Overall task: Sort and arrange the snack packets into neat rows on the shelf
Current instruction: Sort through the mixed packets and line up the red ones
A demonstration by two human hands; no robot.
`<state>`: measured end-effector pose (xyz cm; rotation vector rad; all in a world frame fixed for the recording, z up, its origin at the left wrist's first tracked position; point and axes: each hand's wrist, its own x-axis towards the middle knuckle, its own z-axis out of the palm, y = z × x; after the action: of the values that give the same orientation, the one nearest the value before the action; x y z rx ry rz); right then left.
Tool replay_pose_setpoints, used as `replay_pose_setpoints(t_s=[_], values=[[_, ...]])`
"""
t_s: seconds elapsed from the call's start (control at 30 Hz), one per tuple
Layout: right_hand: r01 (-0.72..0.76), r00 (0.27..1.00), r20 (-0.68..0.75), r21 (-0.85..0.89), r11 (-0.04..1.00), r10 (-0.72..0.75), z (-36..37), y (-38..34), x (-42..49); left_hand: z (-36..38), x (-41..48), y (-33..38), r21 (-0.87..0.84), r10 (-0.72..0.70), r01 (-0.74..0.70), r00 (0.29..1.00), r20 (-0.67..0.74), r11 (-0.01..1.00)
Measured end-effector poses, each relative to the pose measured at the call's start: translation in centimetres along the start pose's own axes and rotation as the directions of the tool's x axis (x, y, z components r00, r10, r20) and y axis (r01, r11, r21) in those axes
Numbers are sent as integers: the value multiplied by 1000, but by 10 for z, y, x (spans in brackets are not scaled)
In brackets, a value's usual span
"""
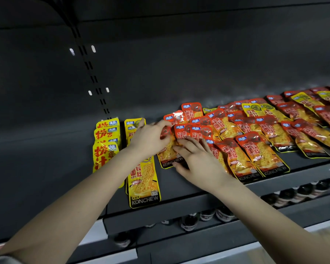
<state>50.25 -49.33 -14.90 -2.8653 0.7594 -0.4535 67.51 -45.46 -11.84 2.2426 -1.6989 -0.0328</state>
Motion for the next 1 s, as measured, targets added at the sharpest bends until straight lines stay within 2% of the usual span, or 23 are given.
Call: replay_pose_setpoints(t_s=[0.13,0.27,0.37,0.57,0.87,1.0], values=[[-9,1000,-4,3,1000,10,-1,0,0,-3,1,-1,-139,-19,0,990,-141,990],[-12,1000,-6,0,1000,12,-5,1,-1,-6,2,3,-267,-26,-33,977,-214,963],[-3,999,-34,5,1000,3,-8,2,-2,-11,6,11,-312,-30,-44,974,-227,949],[-3,998,-63,14,1000,4,-19,8,-1,-21,13,27,-478,-130,20,972,-198,878],[-38,997,-61,60,997,41,-44,21,7,-37,37,47,-466,-76,-58,962,-263,883],[-38,998,-48,70,997,41,-52,23,15,-47,47,52,-408,-35,-64,972,-232,911]])
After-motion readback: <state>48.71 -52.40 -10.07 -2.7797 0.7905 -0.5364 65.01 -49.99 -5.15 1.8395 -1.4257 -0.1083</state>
